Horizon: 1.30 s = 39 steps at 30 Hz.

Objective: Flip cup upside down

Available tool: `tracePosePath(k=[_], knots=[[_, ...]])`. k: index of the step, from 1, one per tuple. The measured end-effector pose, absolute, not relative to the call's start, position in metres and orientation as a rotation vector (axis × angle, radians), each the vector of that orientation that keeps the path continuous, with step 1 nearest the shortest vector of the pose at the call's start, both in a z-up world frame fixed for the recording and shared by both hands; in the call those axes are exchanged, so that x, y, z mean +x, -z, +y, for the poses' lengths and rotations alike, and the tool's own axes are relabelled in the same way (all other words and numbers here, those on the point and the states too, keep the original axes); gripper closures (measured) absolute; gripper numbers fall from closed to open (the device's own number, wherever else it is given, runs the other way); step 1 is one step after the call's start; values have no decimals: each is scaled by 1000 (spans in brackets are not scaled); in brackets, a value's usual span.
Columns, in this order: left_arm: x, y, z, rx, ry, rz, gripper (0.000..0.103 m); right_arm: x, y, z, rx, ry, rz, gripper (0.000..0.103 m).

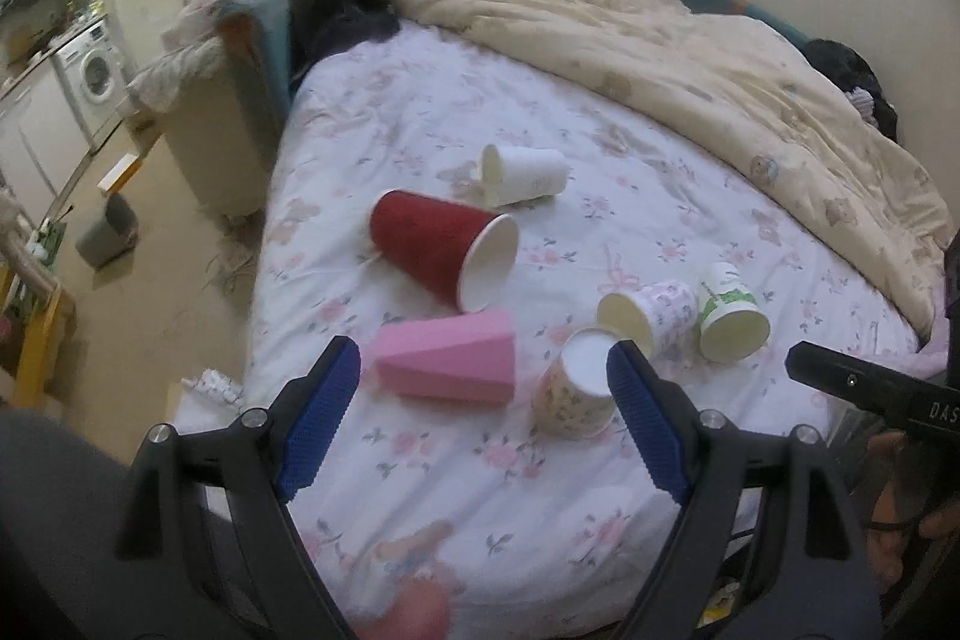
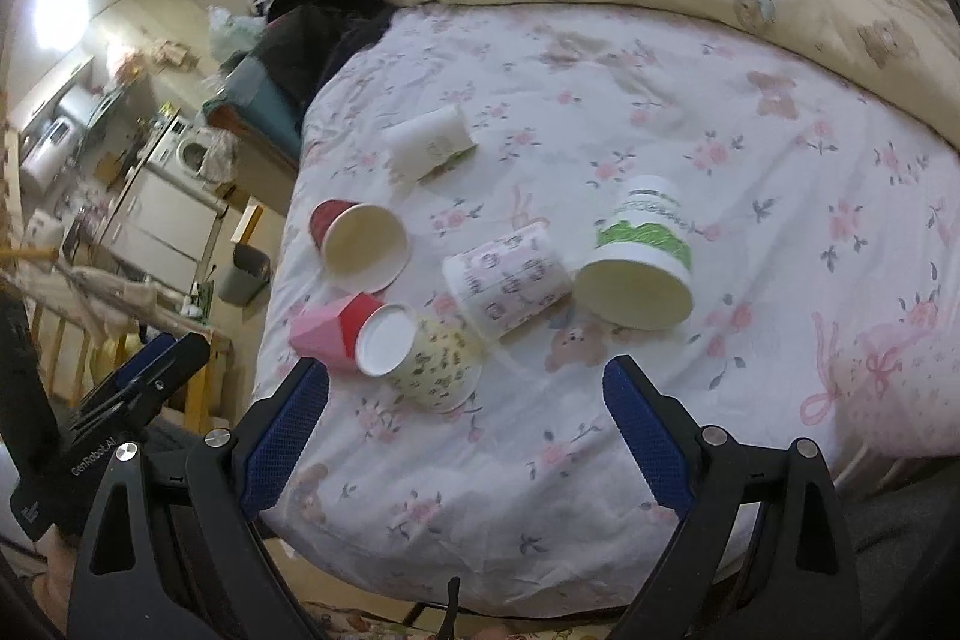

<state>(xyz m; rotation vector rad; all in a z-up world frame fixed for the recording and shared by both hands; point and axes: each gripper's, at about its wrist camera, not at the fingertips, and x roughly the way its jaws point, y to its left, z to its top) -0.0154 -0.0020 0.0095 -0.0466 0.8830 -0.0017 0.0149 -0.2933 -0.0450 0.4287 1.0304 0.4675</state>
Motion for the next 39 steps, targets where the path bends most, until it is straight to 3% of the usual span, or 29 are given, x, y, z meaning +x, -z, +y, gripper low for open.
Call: tracePosePath(k=[4, 6, 11, 39], knots=[[-29, -3, 1, -33, -8, 861, 19, 0, 39, -283, 379, -462, 988, 8], [-30, 1, 3, -59, 1, 878, 7, -6, 35, -279, 341, -448, 958, 3], [-30, 4, 7, -68, -9, 872, 0, -14, 33, -269, 258, -410, 915, 0], [-30, 9, 3, -86, 25, 907, 0, -11, 46, -255, 219, -413, 956, 0]])
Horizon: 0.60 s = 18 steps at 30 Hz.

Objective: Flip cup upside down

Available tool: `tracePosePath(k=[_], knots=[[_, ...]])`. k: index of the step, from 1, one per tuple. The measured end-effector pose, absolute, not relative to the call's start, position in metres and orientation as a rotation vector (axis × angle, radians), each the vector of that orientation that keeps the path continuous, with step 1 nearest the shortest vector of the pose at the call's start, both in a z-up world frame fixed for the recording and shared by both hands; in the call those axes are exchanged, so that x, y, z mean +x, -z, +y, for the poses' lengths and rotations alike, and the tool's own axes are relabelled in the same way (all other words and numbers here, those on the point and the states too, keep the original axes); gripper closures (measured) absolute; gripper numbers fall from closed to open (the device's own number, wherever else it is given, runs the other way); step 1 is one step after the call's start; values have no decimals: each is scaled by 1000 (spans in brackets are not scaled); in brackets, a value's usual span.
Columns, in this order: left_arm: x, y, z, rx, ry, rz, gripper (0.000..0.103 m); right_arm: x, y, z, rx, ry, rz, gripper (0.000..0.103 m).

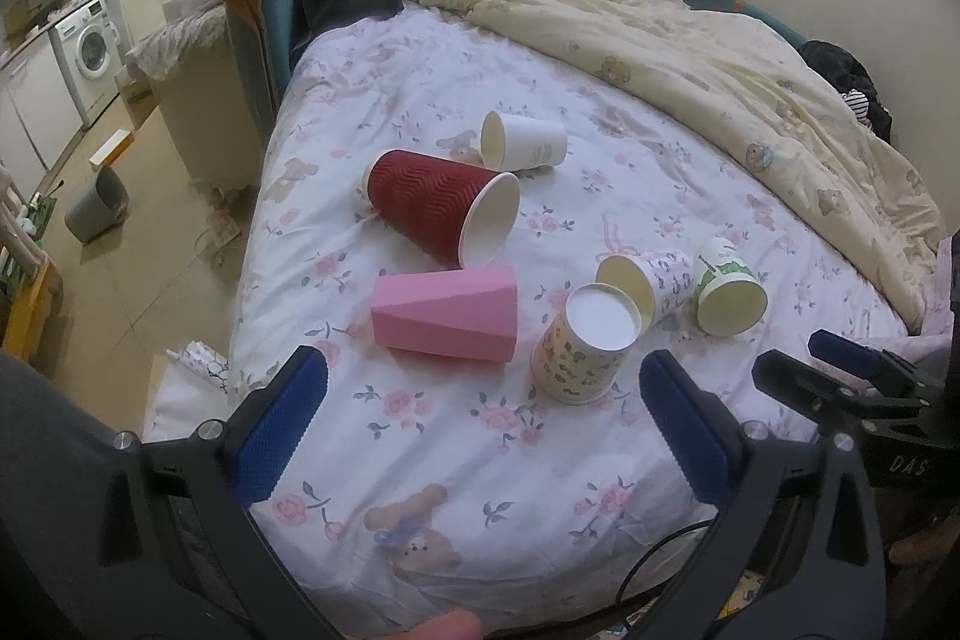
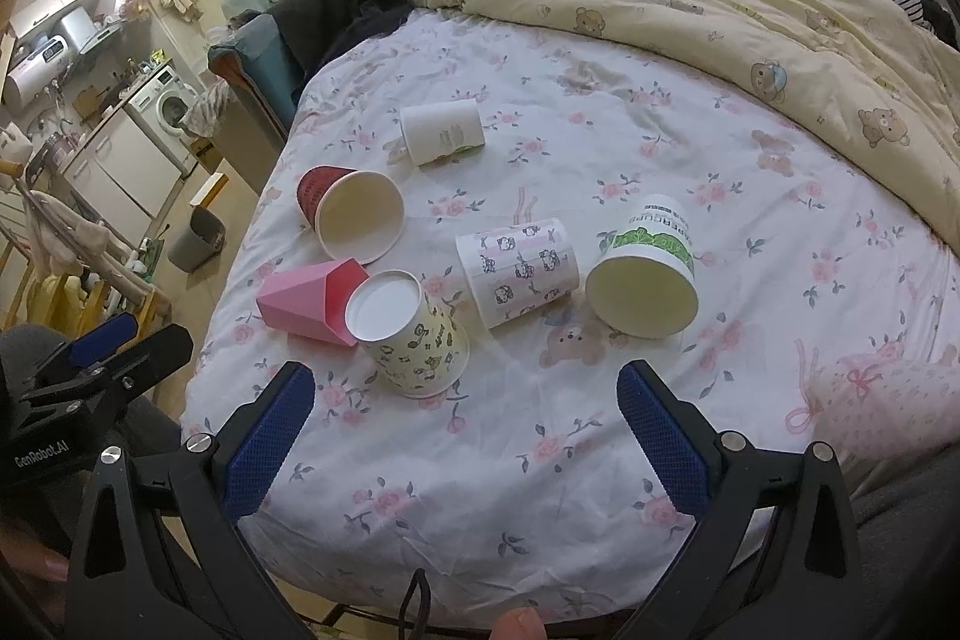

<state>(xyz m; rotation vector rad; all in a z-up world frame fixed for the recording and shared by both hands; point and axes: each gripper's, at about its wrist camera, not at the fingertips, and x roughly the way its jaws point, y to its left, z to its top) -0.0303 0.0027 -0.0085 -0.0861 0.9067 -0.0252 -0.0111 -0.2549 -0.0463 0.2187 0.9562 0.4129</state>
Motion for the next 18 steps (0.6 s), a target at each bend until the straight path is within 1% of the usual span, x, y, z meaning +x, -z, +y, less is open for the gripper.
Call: tracePosePath(k=[18], knots=[[-30, 10, 3, -90, 26, 913, 0, -12, 46, -254, 216, -411, 956, 0]])
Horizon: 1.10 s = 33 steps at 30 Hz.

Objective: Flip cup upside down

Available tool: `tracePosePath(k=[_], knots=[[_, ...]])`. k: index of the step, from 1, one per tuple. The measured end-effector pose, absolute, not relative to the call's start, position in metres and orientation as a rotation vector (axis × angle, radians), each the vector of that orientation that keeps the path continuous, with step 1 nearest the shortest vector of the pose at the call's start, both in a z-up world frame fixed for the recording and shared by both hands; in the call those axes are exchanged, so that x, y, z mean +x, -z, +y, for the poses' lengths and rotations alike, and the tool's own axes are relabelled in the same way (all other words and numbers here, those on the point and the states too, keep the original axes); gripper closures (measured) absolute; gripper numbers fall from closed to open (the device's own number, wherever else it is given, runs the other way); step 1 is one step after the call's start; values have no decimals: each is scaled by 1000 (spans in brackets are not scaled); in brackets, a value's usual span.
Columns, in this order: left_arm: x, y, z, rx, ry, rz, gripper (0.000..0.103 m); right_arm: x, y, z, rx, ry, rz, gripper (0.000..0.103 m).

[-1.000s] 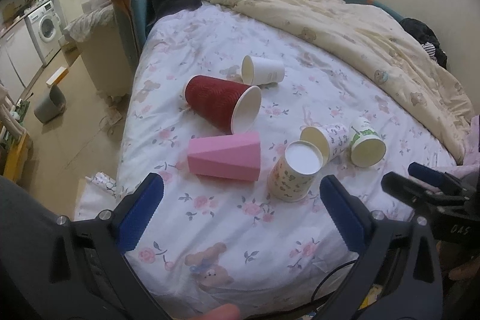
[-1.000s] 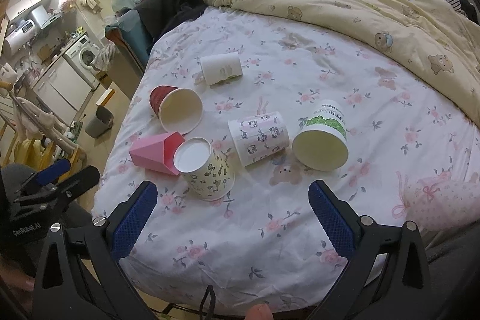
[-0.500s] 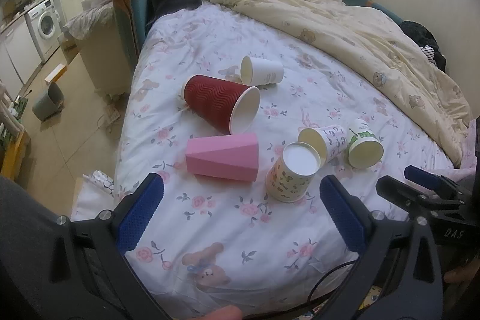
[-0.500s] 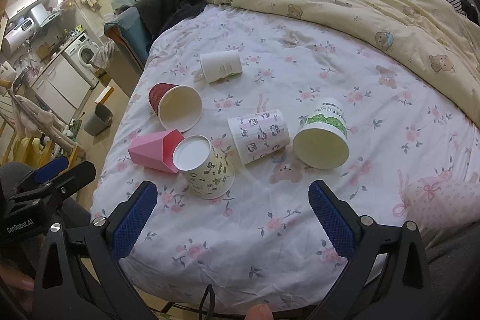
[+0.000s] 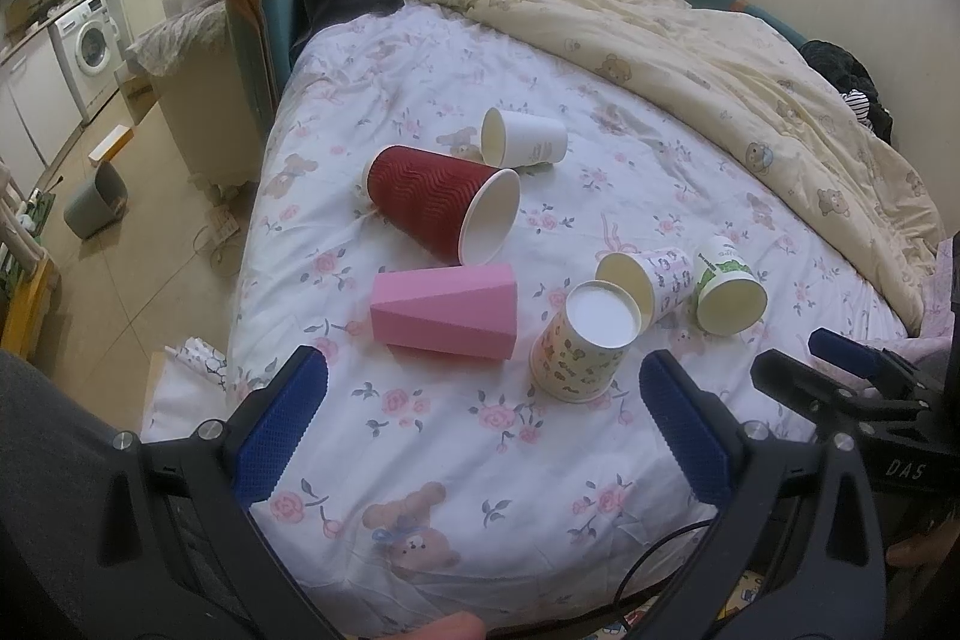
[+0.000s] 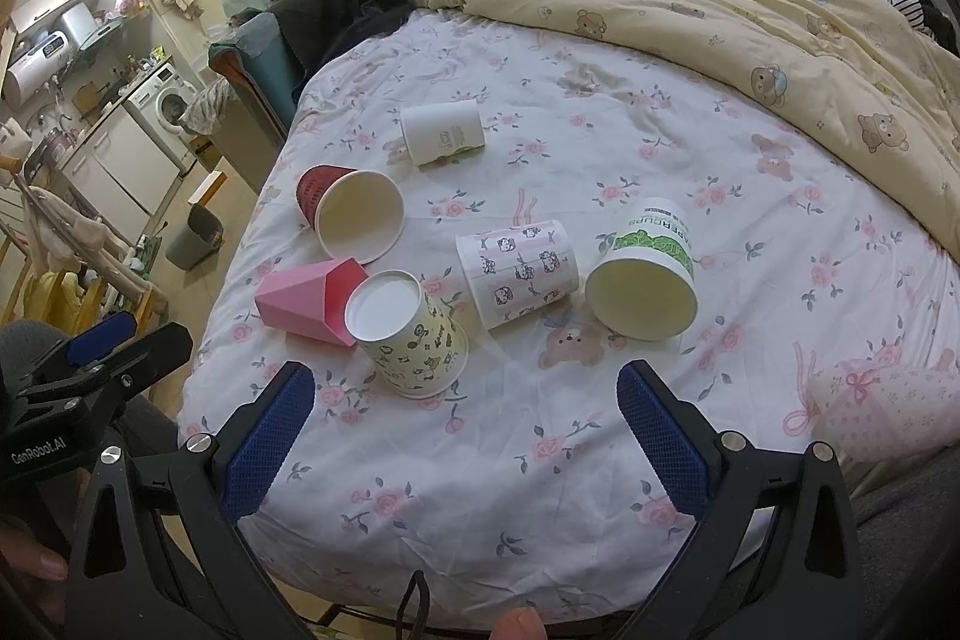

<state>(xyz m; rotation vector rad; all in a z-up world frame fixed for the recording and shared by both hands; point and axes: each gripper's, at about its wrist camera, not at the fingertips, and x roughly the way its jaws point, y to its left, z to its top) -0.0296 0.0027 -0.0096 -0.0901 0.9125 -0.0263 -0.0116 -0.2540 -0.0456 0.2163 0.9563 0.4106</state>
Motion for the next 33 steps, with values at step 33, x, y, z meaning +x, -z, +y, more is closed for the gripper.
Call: tracePosePath(k=[33], knots=[[-35, 13, 2, -107, 32, 908, 0, -10, 45, -255, 213, -412, 957, 0]])
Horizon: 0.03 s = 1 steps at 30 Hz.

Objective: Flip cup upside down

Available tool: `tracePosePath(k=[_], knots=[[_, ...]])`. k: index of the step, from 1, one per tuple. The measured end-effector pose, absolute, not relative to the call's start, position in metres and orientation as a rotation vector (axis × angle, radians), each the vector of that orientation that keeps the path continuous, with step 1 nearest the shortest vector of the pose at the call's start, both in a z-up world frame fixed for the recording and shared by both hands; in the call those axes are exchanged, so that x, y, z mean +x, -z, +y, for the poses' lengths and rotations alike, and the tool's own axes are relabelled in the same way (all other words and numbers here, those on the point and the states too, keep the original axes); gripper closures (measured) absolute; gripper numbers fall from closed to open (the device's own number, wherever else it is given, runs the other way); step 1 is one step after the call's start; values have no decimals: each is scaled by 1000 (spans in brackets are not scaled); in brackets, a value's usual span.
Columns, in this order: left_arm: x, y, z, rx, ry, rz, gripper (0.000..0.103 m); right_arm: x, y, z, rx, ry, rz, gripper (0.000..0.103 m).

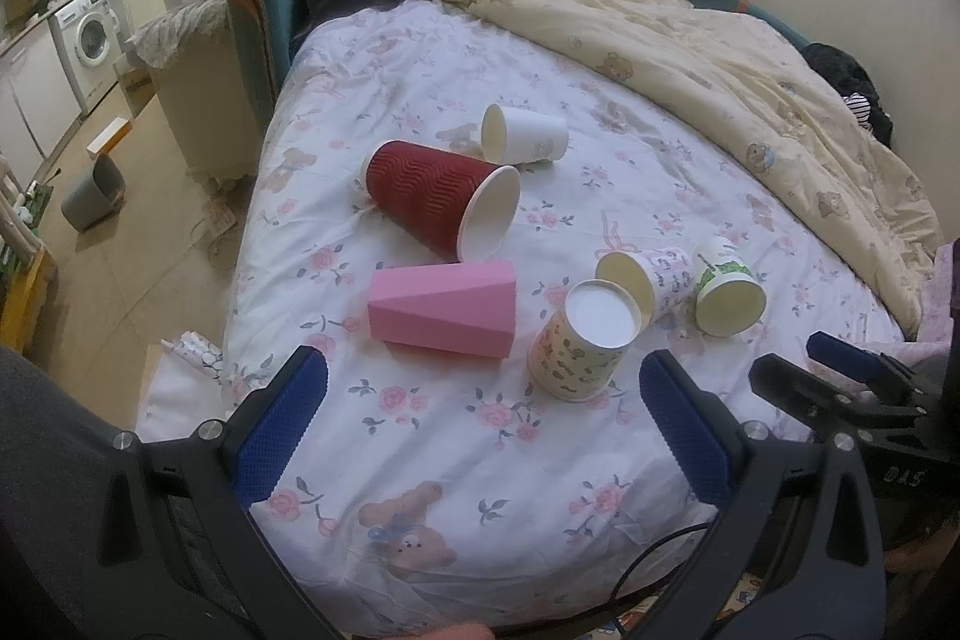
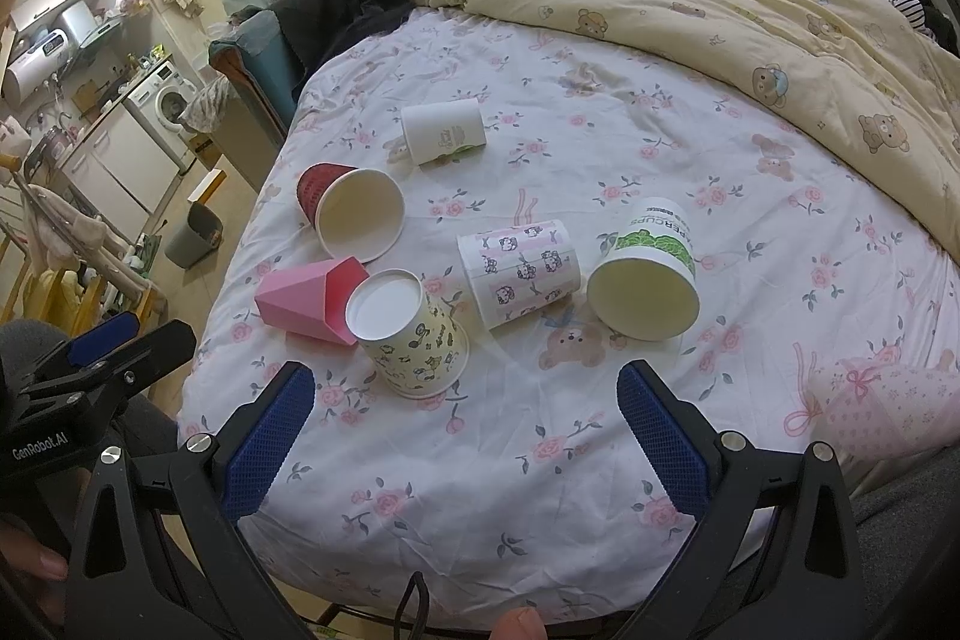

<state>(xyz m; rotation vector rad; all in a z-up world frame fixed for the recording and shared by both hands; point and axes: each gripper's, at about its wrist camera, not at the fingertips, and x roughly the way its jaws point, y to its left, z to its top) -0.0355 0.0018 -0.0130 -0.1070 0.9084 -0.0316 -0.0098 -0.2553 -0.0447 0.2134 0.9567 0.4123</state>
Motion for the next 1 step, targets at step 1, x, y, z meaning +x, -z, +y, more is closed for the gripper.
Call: tracePosePath(k=[1], knots=[[-36, 13, 1, -105, 29, 906, 0, -10, 45, -255, 214, -413, 956, 0]])
